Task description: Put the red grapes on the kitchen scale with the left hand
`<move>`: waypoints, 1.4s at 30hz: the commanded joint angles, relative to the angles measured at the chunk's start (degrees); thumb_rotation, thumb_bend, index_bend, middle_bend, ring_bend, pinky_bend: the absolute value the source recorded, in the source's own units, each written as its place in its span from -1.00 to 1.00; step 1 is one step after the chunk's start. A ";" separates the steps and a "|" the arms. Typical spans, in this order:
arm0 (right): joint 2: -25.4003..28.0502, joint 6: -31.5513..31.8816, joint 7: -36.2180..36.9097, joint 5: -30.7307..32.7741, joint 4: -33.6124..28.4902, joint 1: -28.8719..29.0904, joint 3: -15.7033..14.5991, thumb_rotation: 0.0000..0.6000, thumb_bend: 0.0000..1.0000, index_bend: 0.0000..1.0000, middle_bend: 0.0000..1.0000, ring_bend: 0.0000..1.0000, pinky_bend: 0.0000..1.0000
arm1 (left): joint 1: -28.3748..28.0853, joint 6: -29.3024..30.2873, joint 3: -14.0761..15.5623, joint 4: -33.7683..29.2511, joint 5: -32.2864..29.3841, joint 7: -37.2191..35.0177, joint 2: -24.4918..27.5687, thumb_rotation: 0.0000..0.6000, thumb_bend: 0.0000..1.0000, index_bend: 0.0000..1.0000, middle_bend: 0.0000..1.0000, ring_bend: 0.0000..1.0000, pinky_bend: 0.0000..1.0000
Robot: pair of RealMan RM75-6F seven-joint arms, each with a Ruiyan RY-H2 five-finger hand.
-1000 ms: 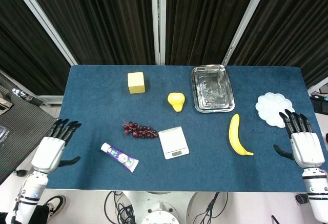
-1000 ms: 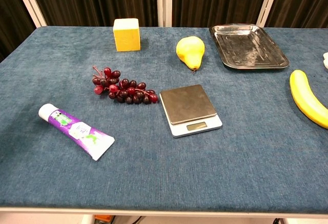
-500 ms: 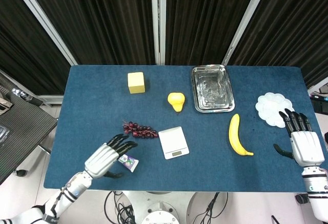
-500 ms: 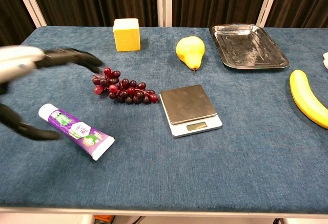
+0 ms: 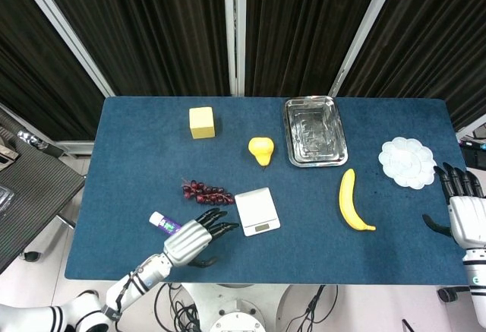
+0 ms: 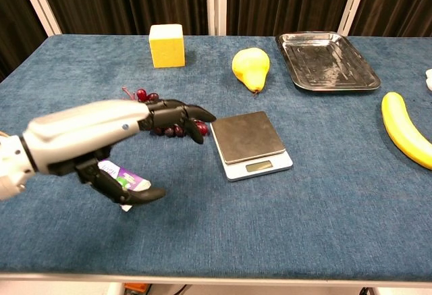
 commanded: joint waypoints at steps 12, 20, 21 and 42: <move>0.81 0.60 2.66 -0.30 0.58 -0.39 0.73 1.00 -0.77 -1.00 -1.00 -1.00 -1.00 | -2.17 -1.91 1.13 4.13 -2.39 0.98 -4.86 1.00 -0.37 -0.87 -0.68 -1.00 -0.96; 0.61 0.02 3.26 -0.38 0.93 -0.22 0.74 1.00 -0.77 -1.00 -1.00 -1.00 -1.00 | -3.55 -2.92 0.74 7.17 -3.99 -2.19 -8.40 1.00 -0.37 -0.89 -0.70 -1.00 -0.96; 0.60 0.04 3.30 -0.42 0.93 -0.23 0.74 1.00 -0.77 -1.00 -1.00 -1.00 -1.00 | -3.77 -3.01 0.73 7.75 -3.96 -2.37 -8.74 1.00 -0.37 -0.89 -0.70 -1.00 -0.96; 0.79 -0.44 3.89 0.23 1.37 -0.27 1.18 1.00 -0.76 -1.00 -1.00 -1.00 -1.00 | -6.30 -3.59 1.44 12.28 -4.92 -4.62 -11.34 1.00 -0.37 -0.89 -0.70 -1.00 -0.96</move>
